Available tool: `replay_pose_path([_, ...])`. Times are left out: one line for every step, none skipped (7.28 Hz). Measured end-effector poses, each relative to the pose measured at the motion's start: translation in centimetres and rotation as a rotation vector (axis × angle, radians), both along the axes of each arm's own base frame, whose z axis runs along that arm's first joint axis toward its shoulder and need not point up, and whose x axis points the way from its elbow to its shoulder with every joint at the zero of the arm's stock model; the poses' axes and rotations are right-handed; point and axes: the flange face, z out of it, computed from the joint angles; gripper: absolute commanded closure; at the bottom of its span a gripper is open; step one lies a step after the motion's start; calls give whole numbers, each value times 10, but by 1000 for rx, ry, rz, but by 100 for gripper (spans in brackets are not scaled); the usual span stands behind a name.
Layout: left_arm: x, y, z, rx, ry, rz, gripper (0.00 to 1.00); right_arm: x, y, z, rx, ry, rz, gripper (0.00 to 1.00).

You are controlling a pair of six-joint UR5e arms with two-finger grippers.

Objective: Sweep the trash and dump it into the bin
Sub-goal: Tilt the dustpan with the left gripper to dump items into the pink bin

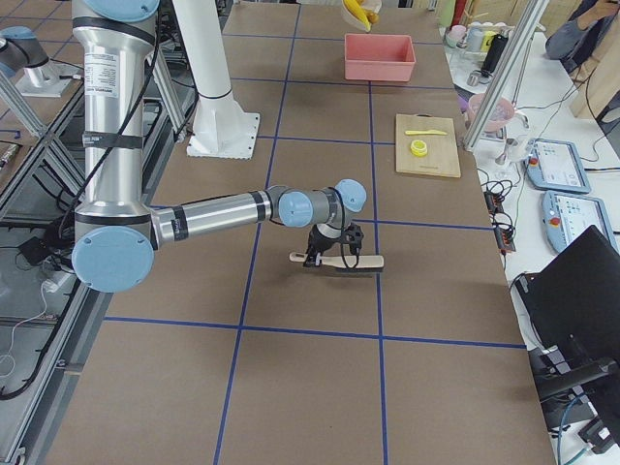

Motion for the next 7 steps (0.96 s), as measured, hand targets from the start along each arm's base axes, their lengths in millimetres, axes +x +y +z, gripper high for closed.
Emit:
replay_pose_path([3, 0, 4, -67, 17, 13, 100, -3, -2, -1, 0, -1, -4, 79])
replay_pose_path([5, -2, 5, -133, 37, 23, 100, -6, -3, -1, 0, 0, -8, 76])
replay_pose_path([9, -6, 2, -201, 57, 30, 100, -7, -3, -1, 0, 2, -10, 74])
replay_pose_path([12, -8, -2, -271, 82, 36, 100, -10, -3, -2, 1, 2, -14, 42])
replay_pose_path([14, -8, -5, -325, 101, 38, 100, -13, -3, -3, 3, 2, -19, 41])
replay_pose_path([14, -7, -6, -357, 110, 38, 100, -15, -4, -3, 4, 2, -21, 41])
replay_pose_path([15, -6, -8, -372, 114, 38, 100, -15, -4, -3, 3, 2, -22, 36])
